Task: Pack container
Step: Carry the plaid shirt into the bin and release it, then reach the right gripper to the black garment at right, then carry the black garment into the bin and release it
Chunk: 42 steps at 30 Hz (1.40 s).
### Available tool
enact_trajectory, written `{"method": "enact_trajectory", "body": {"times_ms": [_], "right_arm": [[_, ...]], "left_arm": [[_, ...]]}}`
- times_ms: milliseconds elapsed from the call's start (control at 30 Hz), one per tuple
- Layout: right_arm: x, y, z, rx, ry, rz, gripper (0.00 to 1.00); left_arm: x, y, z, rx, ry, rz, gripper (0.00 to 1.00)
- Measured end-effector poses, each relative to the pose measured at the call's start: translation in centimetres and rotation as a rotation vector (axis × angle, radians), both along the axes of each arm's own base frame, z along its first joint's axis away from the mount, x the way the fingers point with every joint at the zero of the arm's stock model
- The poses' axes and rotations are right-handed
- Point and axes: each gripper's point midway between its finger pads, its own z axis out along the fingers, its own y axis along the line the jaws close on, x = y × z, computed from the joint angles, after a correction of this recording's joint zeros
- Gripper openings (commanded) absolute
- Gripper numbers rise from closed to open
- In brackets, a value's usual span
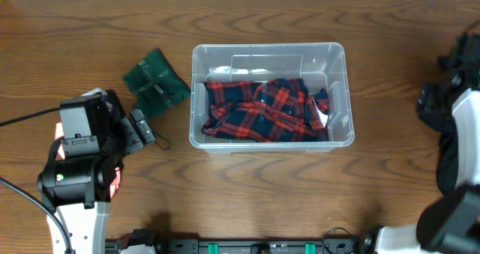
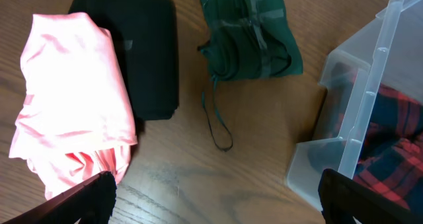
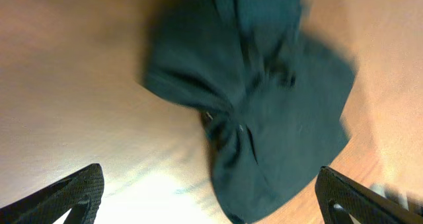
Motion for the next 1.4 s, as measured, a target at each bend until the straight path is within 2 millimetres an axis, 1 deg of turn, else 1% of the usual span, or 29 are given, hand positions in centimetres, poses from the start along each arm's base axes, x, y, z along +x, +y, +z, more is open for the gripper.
{"method": "enact_trajectory", "body": {"times_ms": [33, 133, 267, 400, 467, 500, 533, 600, 633, 667, 733, 767, 833, 900, 933, 1000, 1100, 1133, 1200, 1233, 1267, 1300, 1333, 1400], "right_arm": [[-0.8, -1.2, -1.8, 0.018, 0.044, -0.039, 0.99], [-1.8, -3.6, -5.2, 0.046, 0.105, -0.111, 0.99], [-2.1, -5.6, -7.7, 0.058, 0.123, -0.164, 0.99], [-3.0, -6.8, -10.1, 0.087, 0.156, -0.205, 0.99], [-3.4, -7.1, -11.5, 0.111, 0.177, -0.22, 0.98], [-3.7, -7.3, -12.3, 0.121, 0.192, -0.229, 0.91], [-3.9, -7.3, -12.8, 0.126, 0.207, -0.228, 0.79], [-4.3, -7.6, -13.2, 0.116, 0.231, -0.233, 0.43], [-4.3, -7.6, -13.2, 0.116, 0.233, -0.231, 0.31], [-4.2, -7.6, -13.1, 0.117, 0.231, -0.23, 0.22], [-3.9, -7.5, -12.5, 0.123, 0.229, -0.218, 0.08], [-3.7, -7.4, -12.2, 0.135, 0.22, -0.214, 0.04], [-2.8, -6.9, -11.4, 0.175, 0.19, -0.204, 0.01], [-1.5, -5.8, -9.9, 0.227, 0.152, -0.18, 0.01], [-0.6, -5.0, -8.8, 0.247, 0.127, -0.158, 0.01], [1.5, -3.1, -5.8, 0.27, 0.061, -0.092, 0.01], [5.0, 0.9, 0.2, 0.264, -0.076, 0.061, 0.01], [6.4, 2.8, 2.9, 0.249, -0.143, 0.14, 0.01], [8.3, 7.0, 8.1, 0.212, -0.266, 0.296, 0.01], [8.7, 8.6, 9.9, 0.201, -0.309, 0.353, 0.01], [8.9, 11.4, 12.4, 0.185, -0.364, 0.445, 0.01], [8.6, 14.2, 14.6, 0.177, -0.41, 0.534, 0.01], [8.3, 15.9, 15.8, 0.178, -0.435, 0.589, 0.01], [7.3, 21.0, 17.8, 0.19, -0.473, 0.741, 0.01]], "left_arm": [[0.0, 0.0, 0.0, 0.0, 0.0, 0.0, 0.98], [0.0, 0.0, 0.0, 0.0, 0.0, 0.0, 0.98], [0.0, 0.0, 0.0, 0.0, 0.001, 0.0, 0.98], [0.0, 0.0, 0.0, 0.0, 0.001, 0.0, 0.98], [0.0, 0.0, 0.0, 0.0, 0.001, 0.0, 0.98], [0.0, 0.0, 0.0, 0.0, 0.001, 0.0, 0.98], [0.0, 0.0, 0.0, 0.0, 0.001, 0.0, 0.98], [0.0, 0.0, 0.0, 0.0, 0.001, 0.0, 0.98], [0.0, 0.0, 0.0, 0.0, 0.001, 0.0, 0.98], [0.0, 0.0, 0.0, 0.0, 0.001, 0.0, 0.98], [0.0, 0.0, 0.0, 0.0, 0.001, 0.0, 0.98], [0.0, 0.0, 0.0, 0.0, 0.001, 0.0, 0.98], [0.0, 0.0, 0.0, 0.0, 0.001, 0.0, 0.98], [0.0, 0.0, 0.0, 0.0, 0.001, 0.0, 0.98], [0.0, 0.0, 0.0, 0.0, 0.001, 0.0, 0.98], [0.0, 0.0, 0.0, 0.0, 0.001, -0.001, 0.98], [0.0, 0.0, 0.0, 0.0, 0.001, 0.0, 0.98], [0.0, 0.0, 0.0, 0.0, 0.001, 0.0, 0.98], [0.0, 0.0, 0.0, 0.0, 0.001, 0.0, 0.98], [0.0, 0.0, 0.0, 0.0, 0.001, 0.0, 0.98], [0.0, 0.0, 0.0, 0.0, 0.001, 0.0, 0.98], [0.0, 0.0, 0.0, 0.0, 0.001, 0.0, 0.98], [0.0, 0.0, 0.0, 0.0, 0.0, 0.0, 0.98], [0.0, 0.0, 0.0, 0.0, 0.001, 0.0, 0.98]]}}
